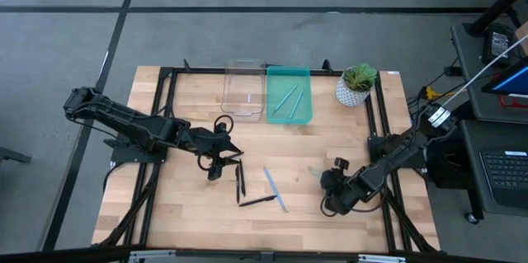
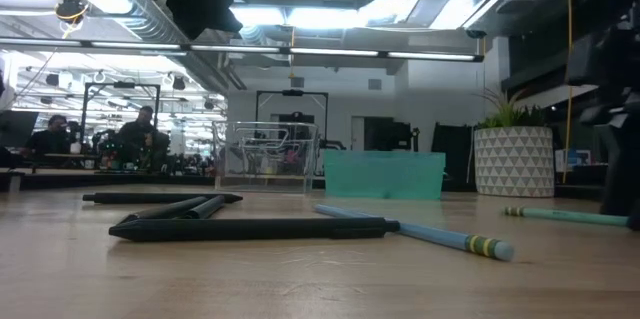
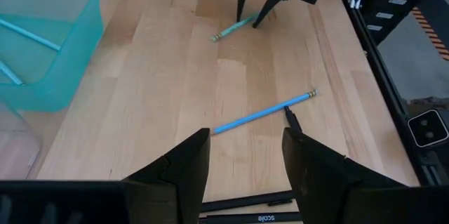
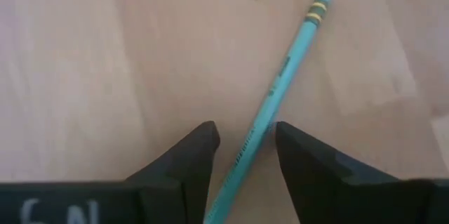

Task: Sort pens & pencils
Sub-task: Put the light blue pencil into the light blue bin

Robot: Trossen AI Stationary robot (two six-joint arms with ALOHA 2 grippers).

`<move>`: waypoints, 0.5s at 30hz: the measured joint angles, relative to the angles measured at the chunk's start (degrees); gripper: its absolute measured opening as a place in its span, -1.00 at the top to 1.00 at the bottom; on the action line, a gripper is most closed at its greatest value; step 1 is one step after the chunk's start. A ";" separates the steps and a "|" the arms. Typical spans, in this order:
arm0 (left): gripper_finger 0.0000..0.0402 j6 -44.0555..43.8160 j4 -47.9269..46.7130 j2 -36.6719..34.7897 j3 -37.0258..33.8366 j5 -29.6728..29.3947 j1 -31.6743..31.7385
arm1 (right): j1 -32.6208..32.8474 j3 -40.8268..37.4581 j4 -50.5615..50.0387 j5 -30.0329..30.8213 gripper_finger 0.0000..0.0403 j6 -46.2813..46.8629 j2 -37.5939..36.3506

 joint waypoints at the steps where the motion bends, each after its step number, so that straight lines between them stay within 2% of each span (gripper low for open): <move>1: 0.14 0.00 0.00 0.00 0.00 0.00 -0.01 | -0.11 0.00 0.75 -0.16 0.23 -1.85 0.02; 4: 0.14 0.00 0.01 -0.01 0.00 0.00 -0.01 | -0.65 -0.04 3.71 -1.21 0.28 -8.64 0.07; 15: 0.14 -1.65 0.22 0.00 0.00 0.02 -0.02 | -5.74 0.00 9.19 -12.73 0.41 -32.10 0.00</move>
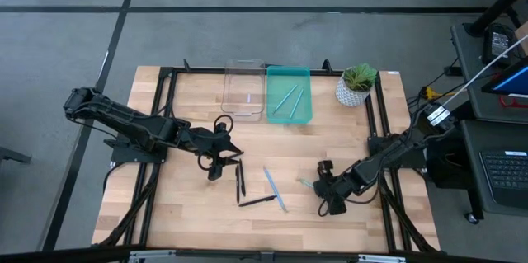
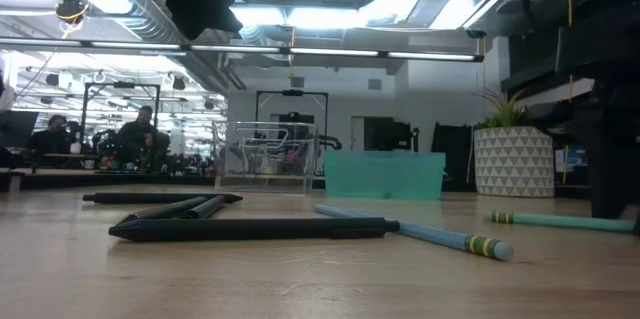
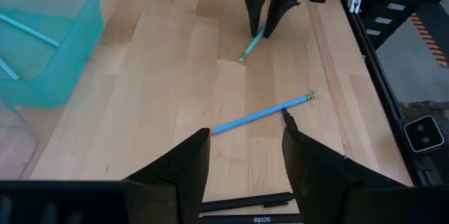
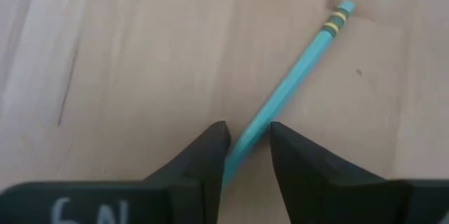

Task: Sort pens & pencils
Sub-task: Put the light blue pencil into the light blue bin

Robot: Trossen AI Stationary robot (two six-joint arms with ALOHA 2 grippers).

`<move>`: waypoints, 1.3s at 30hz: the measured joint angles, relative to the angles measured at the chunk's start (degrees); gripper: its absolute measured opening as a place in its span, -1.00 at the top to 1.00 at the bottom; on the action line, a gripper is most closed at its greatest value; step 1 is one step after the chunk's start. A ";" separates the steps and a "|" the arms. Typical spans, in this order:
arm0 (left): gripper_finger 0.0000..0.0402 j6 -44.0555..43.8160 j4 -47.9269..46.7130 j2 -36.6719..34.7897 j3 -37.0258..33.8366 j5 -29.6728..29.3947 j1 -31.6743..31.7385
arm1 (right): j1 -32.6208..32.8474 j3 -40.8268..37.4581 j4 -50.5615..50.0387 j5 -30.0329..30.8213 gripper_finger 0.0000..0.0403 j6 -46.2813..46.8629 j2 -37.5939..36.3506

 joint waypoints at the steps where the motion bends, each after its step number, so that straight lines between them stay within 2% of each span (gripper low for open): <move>1: 0.14 -0.21 0.02 -0.02 0.00 0.00 0.02 | -0.41 0.02 0.16 -0.70 0.42 -1.78 0.00; 13: 0.14 -0.25 2.56 0.00 0.00 -0.02 0.02 | -3.77 0.17 1.07 -8.25 0.42 -26.52 0.06; 18: 0.14 0.06 5.13 0.00 0.00 0.00 0.00 | -5.97 0.25 0.79 -10.84 0.42 -28.68 -0.05; 25: 0.14 0.17 5.17 0.00 0.00 0.00 0.02 | -6.21 4.31 -2.96 -10.47 0.42 -23.78 -2.80; 31: 0.14 0.17 5.20 0.00 0.00 0.02 0.00 | -5.91 10.61 -10.71 -9.34 0.42 -16.57 -6.10; 34: 0.14 0.17 5.34 -0.01 0.00 0.02 0.02 | -5.09 14.40 -18.15 -8.55 0.42 -7.18 -7.74; 39: 0.14 0.19 5.32 0.00 0.00 0.02 0.02 | -1.89 18.60 -36.11 -6.07 0.42 22.47 -12.04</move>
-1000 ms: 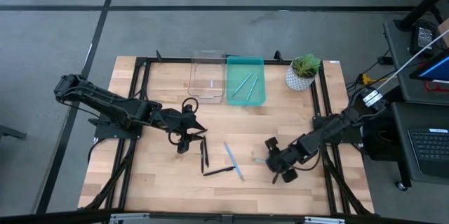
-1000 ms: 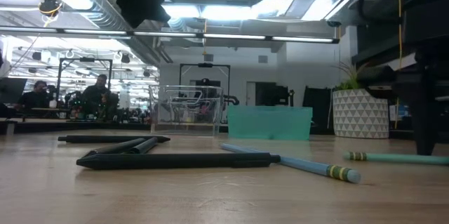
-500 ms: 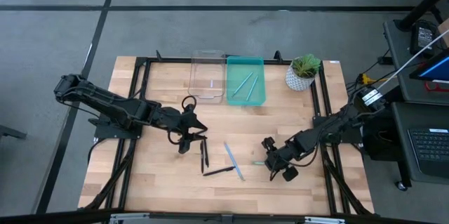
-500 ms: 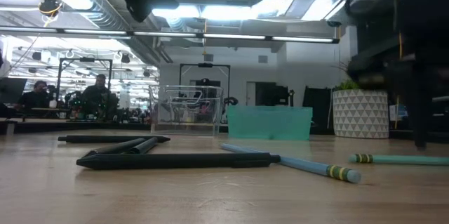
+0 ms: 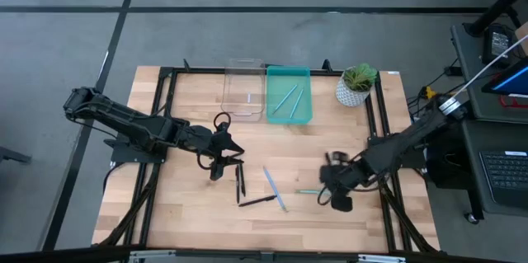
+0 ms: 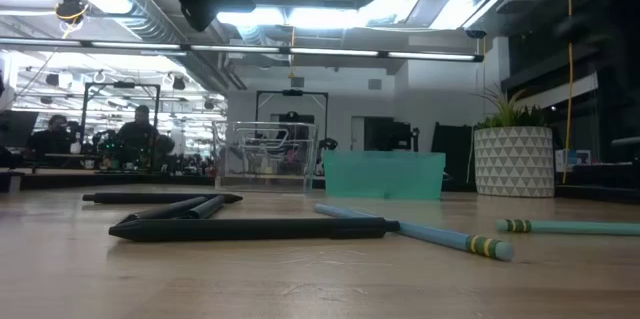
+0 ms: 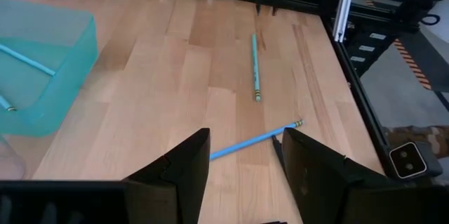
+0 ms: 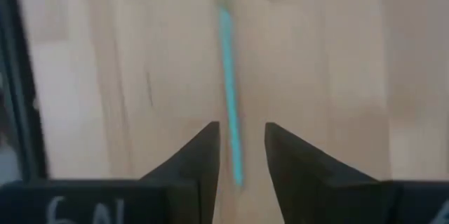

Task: Sort pens & pencils
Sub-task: Put the light blue pencil into the light blue bin

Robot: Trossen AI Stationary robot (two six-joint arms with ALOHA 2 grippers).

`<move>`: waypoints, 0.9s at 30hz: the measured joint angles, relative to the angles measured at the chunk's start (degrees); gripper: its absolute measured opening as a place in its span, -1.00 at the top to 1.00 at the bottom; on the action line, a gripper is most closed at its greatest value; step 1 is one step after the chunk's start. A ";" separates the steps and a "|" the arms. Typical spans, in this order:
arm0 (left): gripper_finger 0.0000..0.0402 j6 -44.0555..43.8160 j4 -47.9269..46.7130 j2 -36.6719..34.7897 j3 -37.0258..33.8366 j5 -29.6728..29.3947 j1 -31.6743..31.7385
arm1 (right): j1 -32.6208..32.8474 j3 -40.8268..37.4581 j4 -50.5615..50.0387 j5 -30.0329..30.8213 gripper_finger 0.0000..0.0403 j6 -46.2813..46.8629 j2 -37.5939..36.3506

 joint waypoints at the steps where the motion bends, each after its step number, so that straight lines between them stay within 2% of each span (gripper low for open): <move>1: 0.14 0.00 0.08 -0.01 0.00 0.00 0.00 | 1.51 0.01 -2.10 1.08 0.42 5.92 -0.94; 4: 0.14 0.00 0.53 0.00 0.00 0.00 0.00 | 8.20 -0.82 -4.01 5.61 0.42 19.36 -4.29; 8: 0.14 0.00 1.35 -0.01 0.00 -0.27 -0.01 | 19.53 -4.10 -3.92 18.25 0.42 38.20 -5.86; 10: 0.14 0.02 2.45 0.00 0.00 -1.12 -0.02 | 24.03 -5.90 -3.53 22.42 0.42 46.07 -5.63; 13: 0.14 0.04 4.35 0.00 0.00 -2.78 0.00 | 27.99 -9.16 -2.53 26.01 0.42 53.91 -4.28; 16: 0.14 0.04 5.75 0.00 0.00 -2.97 -0.02 | 29.85 -12.27 -2.52 35.99 0.42 63.62 -2.33; 18: 0.14 0.04 6.89 0.43 0.00 -2.98 -0.01 | 30.47 -13.51 -3.09 39.97 0.44 68.35 -0.42; 20: 0.14 0.04 6.95 0.57 -0.04 -2.96 -0.06 | 30.61 -13.71 -3.43 40.18 0.48 71.89 1.50; 24: 0.14 0.05 8.37 2.39 -0.03 -2.50 -0.21 | 30.62 -12.38 -5.19 36.25 0.61 77.50 5.72; 27: 0.14 0.07 13.63 5.59 0.00 0.33 -0.39 | 30.62 -10.11 -8.05 36.23 0.75 82.42 9.99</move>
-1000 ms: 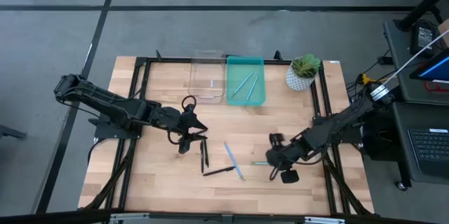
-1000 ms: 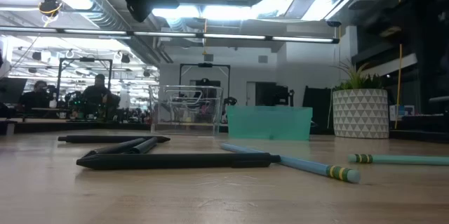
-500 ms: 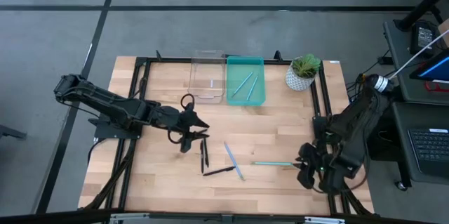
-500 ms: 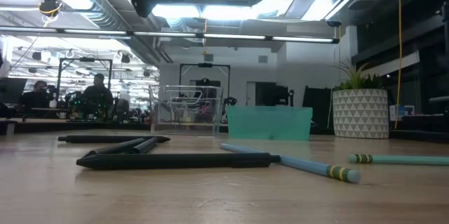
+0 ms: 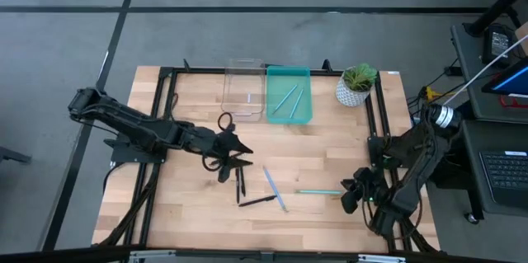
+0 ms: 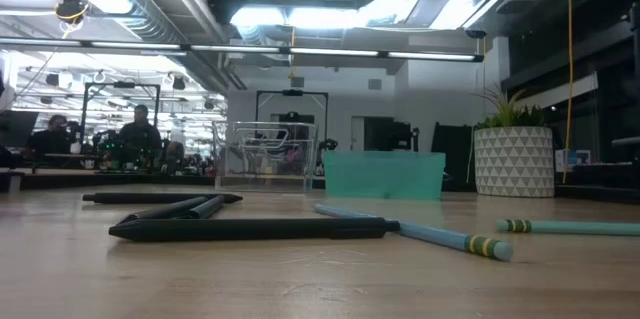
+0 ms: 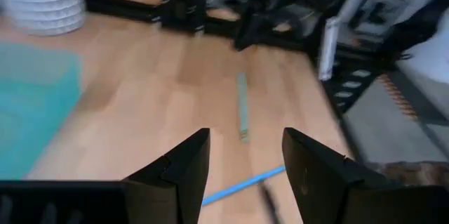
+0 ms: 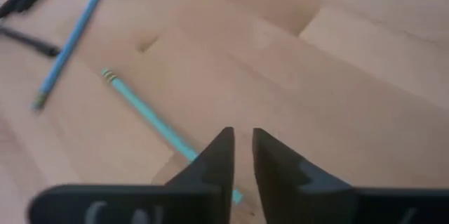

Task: Sort pens & pencils
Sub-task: Put the light blue pencil into the light blue bin

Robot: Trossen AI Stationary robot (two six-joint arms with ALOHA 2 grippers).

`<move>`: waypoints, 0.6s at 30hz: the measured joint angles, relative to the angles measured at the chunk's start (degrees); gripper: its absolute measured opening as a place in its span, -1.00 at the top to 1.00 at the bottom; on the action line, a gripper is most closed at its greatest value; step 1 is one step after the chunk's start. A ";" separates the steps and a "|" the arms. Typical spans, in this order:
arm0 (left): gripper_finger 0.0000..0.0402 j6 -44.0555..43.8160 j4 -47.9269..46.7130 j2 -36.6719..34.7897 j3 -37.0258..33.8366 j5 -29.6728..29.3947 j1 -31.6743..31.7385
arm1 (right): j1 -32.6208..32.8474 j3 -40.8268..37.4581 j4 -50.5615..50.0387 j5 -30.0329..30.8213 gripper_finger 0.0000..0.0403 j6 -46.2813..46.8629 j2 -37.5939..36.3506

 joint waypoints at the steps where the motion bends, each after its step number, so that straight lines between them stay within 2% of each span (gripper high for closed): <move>1: 0.14 0.02 2.07 1.38 0.00 0.56 -0.04 | 0.00 0.95 -1.21 -0.01 0.81 1.63 1.85; 4: 0.14 0.20 9.49 6.04 0.02 1.05 -0.02 | -0.15 4.22 -4.73 -0.50 0.96 4.91 7.68; 8: 0.14 2.83 12.28 11.87 2.78 1.41 0.00 | -1.04 8.35 -8.74 -6.55 0.95 10.58 15.20; 11: 0.14 2.95 11.99 16.12 6.42 3.97 0.00 | -1.70 11.55 -10.22 -8.40 0.96 13.04 19.47; 13: 0.14 4.35 12.02 18.70 8.79 5.78 0.00 | -2.59 13.53 -10.89 -8.37 0.98 13.21 21.07; 18: 0.14 7.58 11.88 23.06 14.39 6.03 -0.31 | -5.04 17.32 -13.27 -11.38 0.98 13.68 22.70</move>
